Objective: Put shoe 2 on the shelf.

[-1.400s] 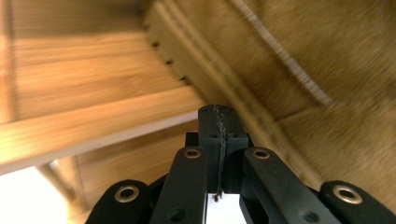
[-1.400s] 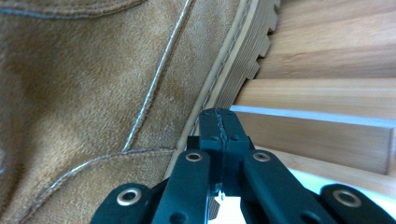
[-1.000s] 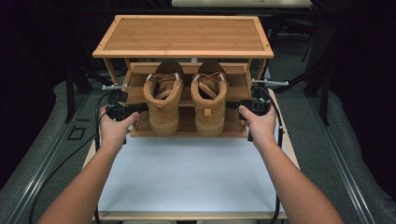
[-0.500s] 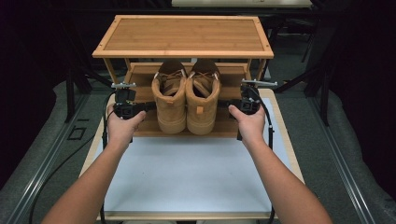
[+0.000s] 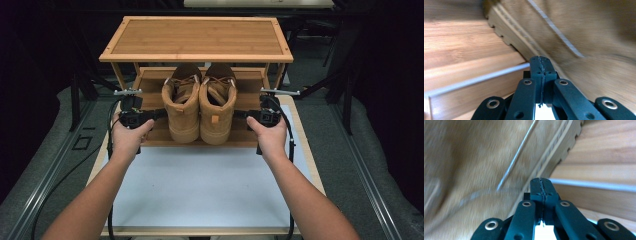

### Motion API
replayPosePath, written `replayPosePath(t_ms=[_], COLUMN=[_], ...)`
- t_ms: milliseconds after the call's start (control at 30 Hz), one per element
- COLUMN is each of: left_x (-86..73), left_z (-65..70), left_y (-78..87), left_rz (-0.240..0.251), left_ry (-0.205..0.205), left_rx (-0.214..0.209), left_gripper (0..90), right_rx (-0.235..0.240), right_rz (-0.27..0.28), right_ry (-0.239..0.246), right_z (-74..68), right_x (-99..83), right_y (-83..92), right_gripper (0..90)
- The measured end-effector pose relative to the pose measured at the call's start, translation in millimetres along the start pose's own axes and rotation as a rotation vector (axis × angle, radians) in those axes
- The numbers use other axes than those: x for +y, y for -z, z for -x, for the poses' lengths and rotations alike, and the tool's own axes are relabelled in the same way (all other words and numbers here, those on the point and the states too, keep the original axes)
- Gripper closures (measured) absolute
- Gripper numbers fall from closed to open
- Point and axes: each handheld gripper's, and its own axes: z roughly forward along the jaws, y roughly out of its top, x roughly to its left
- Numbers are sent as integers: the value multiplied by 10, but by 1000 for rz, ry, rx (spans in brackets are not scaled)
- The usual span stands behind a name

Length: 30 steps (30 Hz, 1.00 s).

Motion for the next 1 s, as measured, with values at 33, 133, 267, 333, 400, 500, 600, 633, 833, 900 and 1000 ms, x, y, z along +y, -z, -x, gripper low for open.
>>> replayPosePath(t_ms=[33, 133, 267, 333, 400, 500, 600, 633, 833, 900, 1000], left_x=[-15, -100, -208, -239, -275, -334, -368, -378, -411, -402, -370], left_z=[23, 106, 145, 149, 159, 168, 193, 196, 202, 208, 247], left_y=[27, 85, 129, 137, 144, 138, 142, 148, 148, 157, 166], left_rz=[-5, -26, -45, -58, -67, -75, -80, -90, -91, -86, -92], left_ry=[-10, -27, -34, -43, -50, -45, -61, -56, -44, -45, -50], left_rx=[0, -17, -19, -14, -6, -28, -17, -23, -46, -41, -22], left_gripper=[900, 900, 900, 900, 900, 900, 900, 900, 900, 900, 900], right_rx=[7, 22, 53, 47, 59, 67, 66, 59, 66, 68, 77], right_rz=[-4, -31, -61, -68, -75, -90, -109, -119, -157, -154, -140], right_ry=[18, 26, 36, 50, 49, 64, 82, 85, 98, 92, 71], right_z=[-8, 7, 8, -1, -13, -51, -90, -96, -111, -119, -127], right_x=[-49, -133, -266, -310, -345, -409, -473, -479, -510, -508, -500], right_y=[34, 101, 146, 159, 163, 140, 100, 99, 98, 98, 93], right_gripper=[890, 897, 900, 900, 900, 900, 900, 900, 900, 900, 900])
